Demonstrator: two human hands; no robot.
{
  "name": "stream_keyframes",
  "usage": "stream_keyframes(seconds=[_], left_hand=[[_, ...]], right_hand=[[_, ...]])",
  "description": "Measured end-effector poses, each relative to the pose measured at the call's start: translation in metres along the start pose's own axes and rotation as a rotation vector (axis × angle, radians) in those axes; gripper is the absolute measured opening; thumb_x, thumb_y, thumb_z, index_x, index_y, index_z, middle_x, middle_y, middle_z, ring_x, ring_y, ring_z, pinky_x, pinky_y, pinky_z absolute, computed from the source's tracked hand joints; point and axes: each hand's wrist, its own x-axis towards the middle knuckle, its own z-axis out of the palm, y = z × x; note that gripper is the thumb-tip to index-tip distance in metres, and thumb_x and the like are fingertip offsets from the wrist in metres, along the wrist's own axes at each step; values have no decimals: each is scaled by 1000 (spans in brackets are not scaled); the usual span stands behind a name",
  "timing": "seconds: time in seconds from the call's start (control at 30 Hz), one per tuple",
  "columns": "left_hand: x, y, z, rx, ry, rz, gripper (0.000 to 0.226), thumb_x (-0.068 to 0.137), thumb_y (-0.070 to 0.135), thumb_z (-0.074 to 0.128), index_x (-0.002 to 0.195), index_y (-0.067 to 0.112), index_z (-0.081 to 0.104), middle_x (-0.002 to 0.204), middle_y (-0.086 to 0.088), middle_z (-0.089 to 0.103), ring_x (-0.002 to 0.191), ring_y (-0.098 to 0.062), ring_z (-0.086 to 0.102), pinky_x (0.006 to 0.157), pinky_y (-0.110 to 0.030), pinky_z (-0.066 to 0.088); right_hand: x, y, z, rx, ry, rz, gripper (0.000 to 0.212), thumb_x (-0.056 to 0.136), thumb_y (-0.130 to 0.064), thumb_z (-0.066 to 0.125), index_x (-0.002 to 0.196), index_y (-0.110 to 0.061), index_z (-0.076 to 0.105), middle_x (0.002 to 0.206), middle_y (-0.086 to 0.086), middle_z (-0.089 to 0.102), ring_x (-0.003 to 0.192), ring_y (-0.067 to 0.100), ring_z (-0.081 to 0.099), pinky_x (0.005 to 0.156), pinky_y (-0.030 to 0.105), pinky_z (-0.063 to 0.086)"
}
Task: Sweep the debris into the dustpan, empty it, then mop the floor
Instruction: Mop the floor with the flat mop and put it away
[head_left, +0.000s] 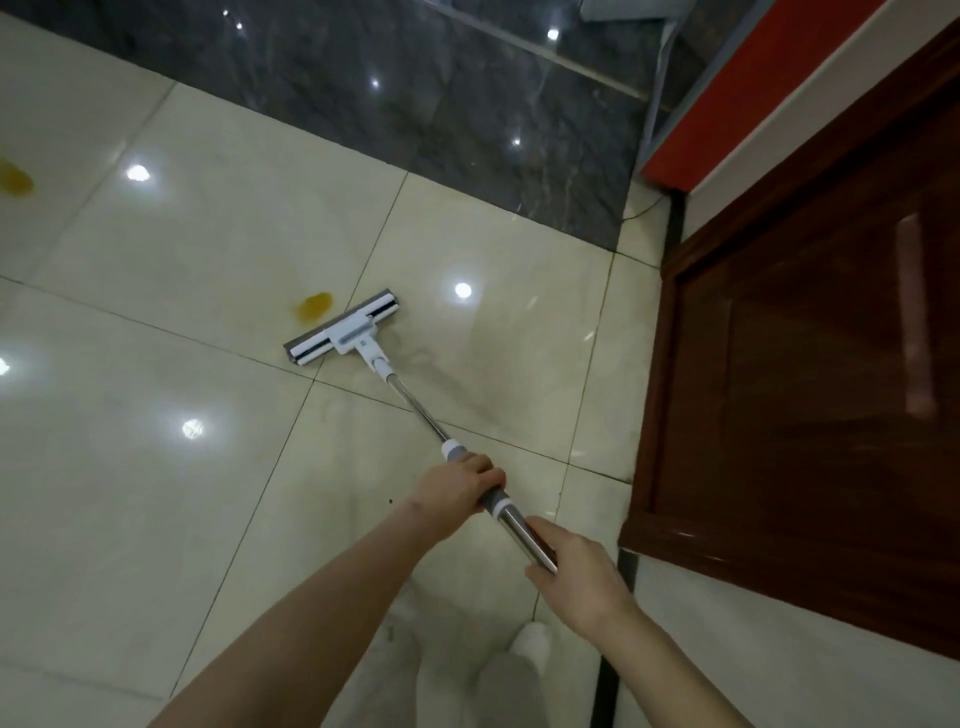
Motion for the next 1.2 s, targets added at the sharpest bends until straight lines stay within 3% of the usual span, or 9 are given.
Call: stream_keyframes(seconds=[0.13,0.23,0.43,0.53,0.6,0.73,0.83,1.1,1.2], left_hand=[[-11,14,13,-201,169,-296,47,78,26,74,121,24,56,124,-2,52,110,-22,53,91,-35,49],[-23,38,21,-283,274,-564,46,89,29,62,133,26,47,124,-6,52,105,-23,55,88,-31,46],[-11,94,52,-545,364,-799,42,95,40,45,134,25,38,106,-17,61,94,-34,61,80,-42,52],[0,118,57,-869,450,-934,48,90,39,54,133,31,35,106,-18,60,84,-34,65,63,-43,60],[8,127,63,-974,482,-1019,54,88,31,59,136,32,33,111,-19,56,86,-35,65,59,-44,60],[21,138,81,-915,473,-1096,57,87,25,64,137,18,36,112,-20,55,89,-38,64,60,-46,59],[28,138,91,-982,485,-1122,61,87,31,63,140,22,33,114,-17,54,91,-36,63,60,-42,59],[46,120,104,-1006,517,-1096,48,88,21,56,129,19,32,103,-17,55,74,-33,60,53,-46,58],[45,109,103,-979,525,-1099,46,87,20,55,127,19,34,99,-15,56,72,-32,60,43,-36,54]], right_hand=[[-2,25,-20,108,-285,-36,66,87,-16,59,138,-48,31,107,0,54,82,23,64,62,32,59],[-7,41,-27,125,-363,-83,72,89,-17,59,143,-48,24,105,2,51,67,18,62,48,24,54],[-22,83,-21,156,-372,-218,75,86,-19,62,144,-47,24,95,-10,50,69,13,61,53,25,56],[-32,108,-9,120,-354,-238,68,88,-18,58,143,-42,26,89,-14,47,68,9,58,52,20,51],[-37,123,0,105,-319,-240,56,91,-21,53,138,-40,30,85,-10,50,66,10,58,59,27,55],[-40,142,17,2,-223,-199,55,96,-33,41,143,-47,15,87,-2,55,82,20,64,75,36,57],[-38,148,25,14,-131,-179,53,97,-31,40,141,-49,17,83,-1,55,82,21,65,77,40,58],[-14,145,26,-111,-137,-201,66,99,-33,43,149,-48,2,107,3,64,101,17,63,93,28,50],[-8,134,28,-145,-181,-175,66,100,-37,42,149,-46,0,105,2,63,104,15,62,95,26,47]])
